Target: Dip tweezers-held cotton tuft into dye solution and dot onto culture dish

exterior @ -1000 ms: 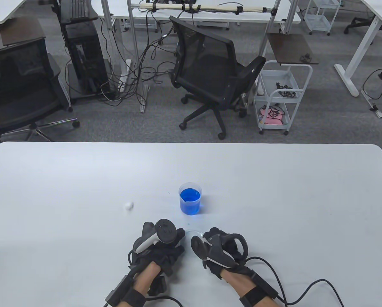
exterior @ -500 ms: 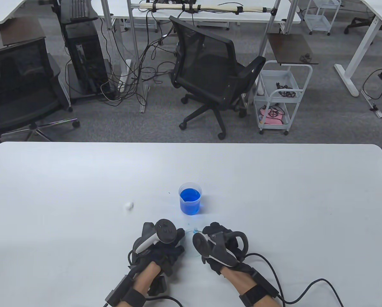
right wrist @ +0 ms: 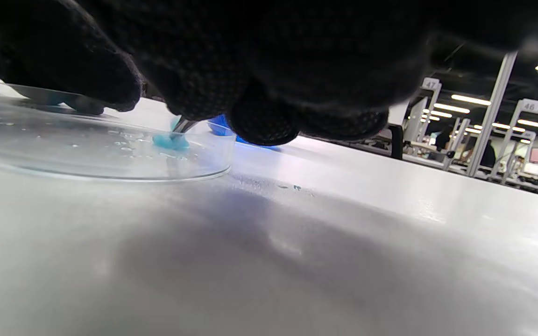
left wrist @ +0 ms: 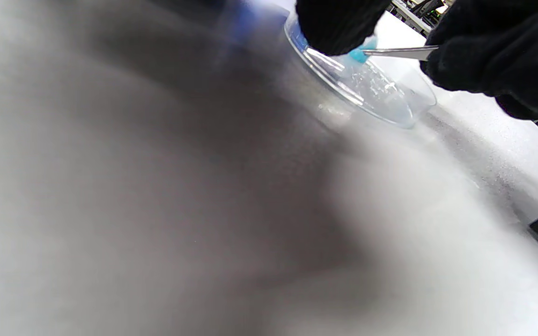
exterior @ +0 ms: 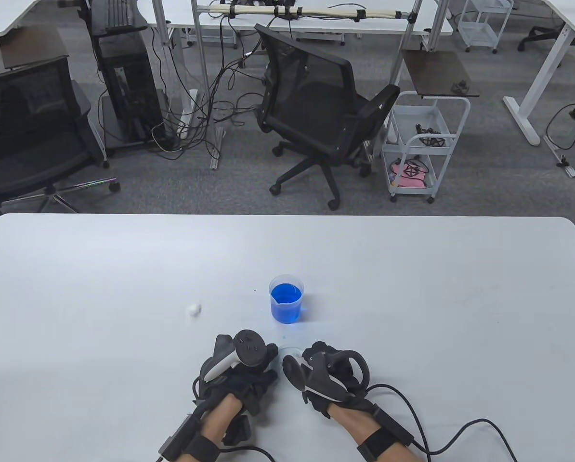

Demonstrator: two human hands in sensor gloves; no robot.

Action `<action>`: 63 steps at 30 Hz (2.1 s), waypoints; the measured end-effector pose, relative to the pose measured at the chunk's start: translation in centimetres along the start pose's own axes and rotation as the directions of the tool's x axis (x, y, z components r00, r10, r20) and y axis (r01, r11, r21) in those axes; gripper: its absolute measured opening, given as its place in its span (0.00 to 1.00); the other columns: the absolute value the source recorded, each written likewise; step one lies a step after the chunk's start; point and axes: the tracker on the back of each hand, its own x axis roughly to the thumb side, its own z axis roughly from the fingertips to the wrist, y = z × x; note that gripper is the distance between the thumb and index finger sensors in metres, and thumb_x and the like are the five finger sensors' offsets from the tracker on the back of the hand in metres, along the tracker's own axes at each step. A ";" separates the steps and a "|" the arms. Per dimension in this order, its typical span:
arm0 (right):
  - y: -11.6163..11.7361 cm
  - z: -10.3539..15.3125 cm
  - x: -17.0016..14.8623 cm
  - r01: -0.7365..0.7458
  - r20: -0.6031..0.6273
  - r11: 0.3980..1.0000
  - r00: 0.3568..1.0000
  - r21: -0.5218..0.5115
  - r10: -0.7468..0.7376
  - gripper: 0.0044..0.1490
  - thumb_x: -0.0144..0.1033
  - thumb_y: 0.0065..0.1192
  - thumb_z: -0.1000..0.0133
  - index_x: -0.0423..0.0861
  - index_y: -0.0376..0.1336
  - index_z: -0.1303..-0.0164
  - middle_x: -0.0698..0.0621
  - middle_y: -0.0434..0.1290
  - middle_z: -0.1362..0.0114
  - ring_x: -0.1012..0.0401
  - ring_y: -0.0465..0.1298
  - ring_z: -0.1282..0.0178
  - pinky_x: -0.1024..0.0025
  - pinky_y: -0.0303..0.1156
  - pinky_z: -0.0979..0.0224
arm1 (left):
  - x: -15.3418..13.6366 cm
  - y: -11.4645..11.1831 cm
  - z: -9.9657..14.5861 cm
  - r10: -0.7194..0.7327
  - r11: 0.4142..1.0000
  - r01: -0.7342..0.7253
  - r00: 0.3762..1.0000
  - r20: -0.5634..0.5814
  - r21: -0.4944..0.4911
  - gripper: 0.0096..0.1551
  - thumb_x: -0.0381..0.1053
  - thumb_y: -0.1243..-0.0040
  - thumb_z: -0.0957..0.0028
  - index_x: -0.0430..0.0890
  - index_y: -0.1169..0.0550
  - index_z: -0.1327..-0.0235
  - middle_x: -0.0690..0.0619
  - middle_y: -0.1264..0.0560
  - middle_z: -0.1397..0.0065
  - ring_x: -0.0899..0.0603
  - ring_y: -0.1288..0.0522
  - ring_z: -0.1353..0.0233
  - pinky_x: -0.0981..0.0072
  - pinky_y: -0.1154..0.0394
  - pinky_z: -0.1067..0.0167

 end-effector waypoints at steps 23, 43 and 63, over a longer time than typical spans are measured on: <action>-0.1 -0.3 0.8 -0.003 0.018 1.000 1.000 -0.006 0.003 0.24 0.37 0.74 0.65 0.36 0.83 0.70 0.35 0.85 0.59 0.61 0.81 0.76 0.69 0.81 0.77 | 0.0 -0.1 0.0 0.001 1.000 -0.001 1.000 0.002 0.000 0.37 0.53 0.48 0.32 0.54 0.50 0.15 0.33 0.62 0.12 0.23 0.65 0.19 0.20 0.65 0.32; -0.5 1.4 0.4 0.029 0.027 1.000 0.999 0.008 -0.030 0.24 0.37 0.74 0.65 0.36 0.83 0.70 0.35 0.84 0.59 0.61 0.81 0.77 0.69 0.81 0.77 | 0.0 0.0 0.0 0.006 1.000 -0.006 1.000 -0.002 -0.001 0.37 0.53 0.48 0.32 0.54 0.50 0.15 0.34 0.62 0.11 0.23 0.65 0.19 0.20 0.65 0.33; -1.6 2.6 0.1 0.054 0.042 0.999 0.998 -0.001 -0.054 0.24 0.37 0.74 0.65 0.36 0.83 0.70 0.35 0.84 0.59 0.61 0.81 0.77 0.69 0.81 0.77 | -0.1 0.1 0.0 0.010 1.000 -0.010 1.000 -0.005 -0.004 0.37 0.53 0.48 0.32 0.55 0.50 0.15 0.34 0.62 0.11 0.24 0.66 0.19 0.21 0.65 0.32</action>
